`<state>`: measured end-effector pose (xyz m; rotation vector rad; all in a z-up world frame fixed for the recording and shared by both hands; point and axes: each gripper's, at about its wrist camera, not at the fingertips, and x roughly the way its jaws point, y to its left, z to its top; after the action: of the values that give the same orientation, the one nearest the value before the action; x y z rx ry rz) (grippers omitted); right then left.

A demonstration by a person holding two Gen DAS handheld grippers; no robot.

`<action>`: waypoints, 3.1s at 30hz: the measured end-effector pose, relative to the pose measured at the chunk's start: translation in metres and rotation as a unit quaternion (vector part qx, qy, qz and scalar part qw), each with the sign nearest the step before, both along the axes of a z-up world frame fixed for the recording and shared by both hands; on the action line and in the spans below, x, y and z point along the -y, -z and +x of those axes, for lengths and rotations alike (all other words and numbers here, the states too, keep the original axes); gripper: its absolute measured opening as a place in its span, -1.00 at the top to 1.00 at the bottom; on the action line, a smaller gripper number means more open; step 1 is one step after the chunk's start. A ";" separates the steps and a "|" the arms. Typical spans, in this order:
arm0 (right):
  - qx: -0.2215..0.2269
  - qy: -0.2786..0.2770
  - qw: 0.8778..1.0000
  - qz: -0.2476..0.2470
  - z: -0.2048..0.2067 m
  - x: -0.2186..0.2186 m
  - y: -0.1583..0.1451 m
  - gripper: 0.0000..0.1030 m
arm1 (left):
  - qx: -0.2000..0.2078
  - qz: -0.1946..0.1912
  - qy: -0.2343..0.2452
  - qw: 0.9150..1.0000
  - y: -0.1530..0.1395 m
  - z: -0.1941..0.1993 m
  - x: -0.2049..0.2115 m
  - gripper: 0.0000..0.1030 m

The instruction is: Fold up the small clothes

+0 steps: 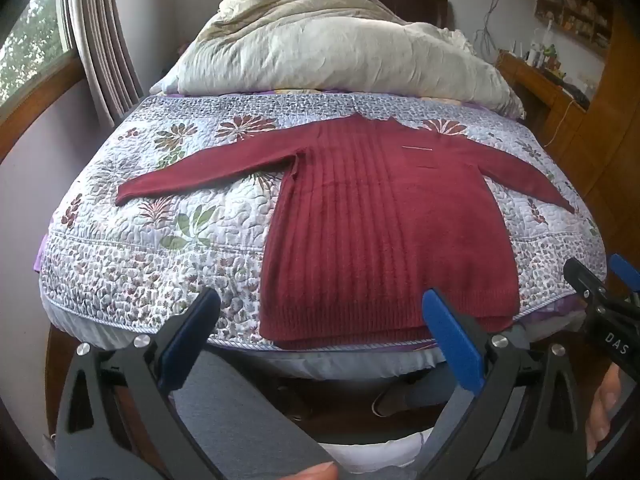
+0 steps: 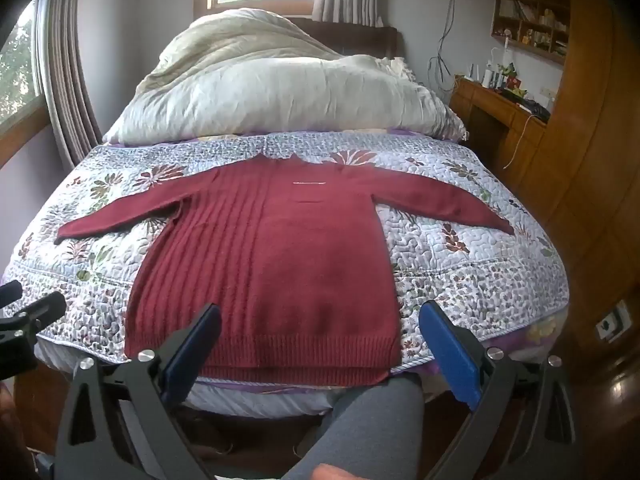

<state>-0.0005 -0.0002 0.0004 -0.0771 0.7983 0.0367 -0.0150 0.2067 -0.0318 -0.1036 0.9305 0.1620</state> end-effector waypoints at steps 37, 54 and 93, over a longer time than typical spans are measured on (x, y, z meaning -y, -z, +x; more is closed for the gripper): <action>-0.004 0.010 1.000 -0.006 0.002 0.005 0.003 -0.93 | -0.003 0.004 0.005 1.000 0.007 0.005 0.002 -0.95; -0.004 0.009 1.000 -0.005 0.004 0.007 0.004 -0.93 | -0.004 0.005 0.005 1.000 0.007 0.007 0.005 -0.95; -0.006 0.010 1.000 -0.007 0.008 0.011 0.008 -0.93 | -0.010 0.004 0.011 1.000 0.012 0.014 0.007 -0.95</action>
<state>0.0070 -0.0116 -0.0072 -0.0820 0.8120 0.0135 -0.0007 0.2000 -0.0435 -0.0841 0.9510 0.1459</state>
